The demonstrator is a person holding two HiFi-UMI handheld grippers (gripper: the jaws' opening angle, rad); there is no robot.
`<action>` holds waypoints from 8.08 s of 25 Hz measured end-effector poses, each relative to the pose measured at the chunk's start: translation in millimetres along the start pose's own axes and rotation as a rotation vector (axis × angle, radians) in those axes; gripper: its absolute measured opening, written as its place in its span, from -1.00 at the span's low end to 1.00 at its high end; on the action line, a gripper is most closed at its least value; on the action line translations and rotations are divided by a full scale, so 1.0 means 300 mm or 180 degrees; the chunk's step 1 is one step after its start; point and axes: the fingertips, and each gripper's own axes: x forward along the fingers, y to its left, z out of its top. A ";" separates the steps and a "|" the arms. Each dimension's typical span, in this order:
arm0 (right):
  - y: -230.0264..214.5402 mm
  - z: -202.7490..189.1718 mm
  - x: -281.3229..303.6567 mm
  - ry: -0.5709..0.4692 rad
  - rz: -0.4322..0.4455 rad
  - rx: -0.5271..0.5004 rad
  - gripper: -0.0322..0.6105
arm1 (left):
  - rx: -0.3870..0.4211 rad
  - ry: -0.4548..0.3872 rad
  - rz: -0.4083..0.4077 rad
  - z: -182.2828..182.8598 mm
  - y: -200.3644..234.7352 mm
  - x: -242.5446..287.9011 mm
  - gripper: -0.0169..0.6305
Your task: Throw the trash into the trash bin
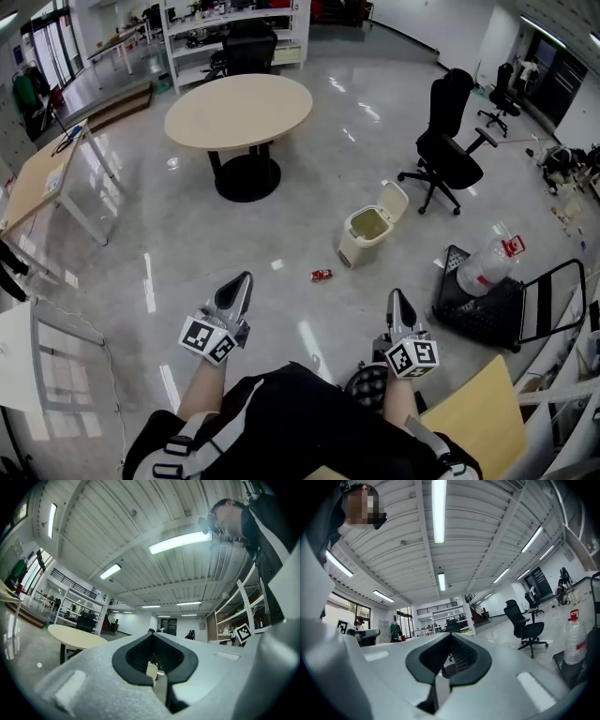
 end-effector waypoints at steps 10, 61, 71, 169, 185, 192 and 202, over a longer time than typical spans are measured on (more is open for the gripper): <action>-0.123 0.028 -0.140 -0.0147 -0.0387 0.0048 -0.89 | -0.0051 0.0122 -0.0492 -0.052 -0.151 0.170 -0.95; -0.229 0.068 0.685 0.0073 -0.0186 -0.0411 -0.89 | -0.0104 0.0106 -0.0591 -0.200 0.355 0.844 -0.95; -0.506 0.109 0.847 0.0072 0.0246 -0.0284 -0.89 | -0.0124 0.0073 -0.0155 -0.254 0.252 1.060 -0.95; -0.743 -2.982 1.242 0.3967 0.4117 -0.2414 0.12 | 0.0013 0.1449 -0.0271 -2.424 0.926 0.887 -0.94; -0.999 -3.231 1.141 0.4641 0.3995 -0.3427 0.04 | -0.0217 0.1452 -0.0129 -2.515 0.912 0.859 -0.95; -0.927 -3.151 1.190 0.4241 0.4021 -0.3413 0.01 | -0.0237 0.1450 -0.0155 -2.525 0.926 0.883 -0.95; -0.638 -2.574 1.376 0.3900 0.3483 -0.2634 0.01 | -0.0136 0.1370 -0.0130 -2.017 1.040 1.058 -0.95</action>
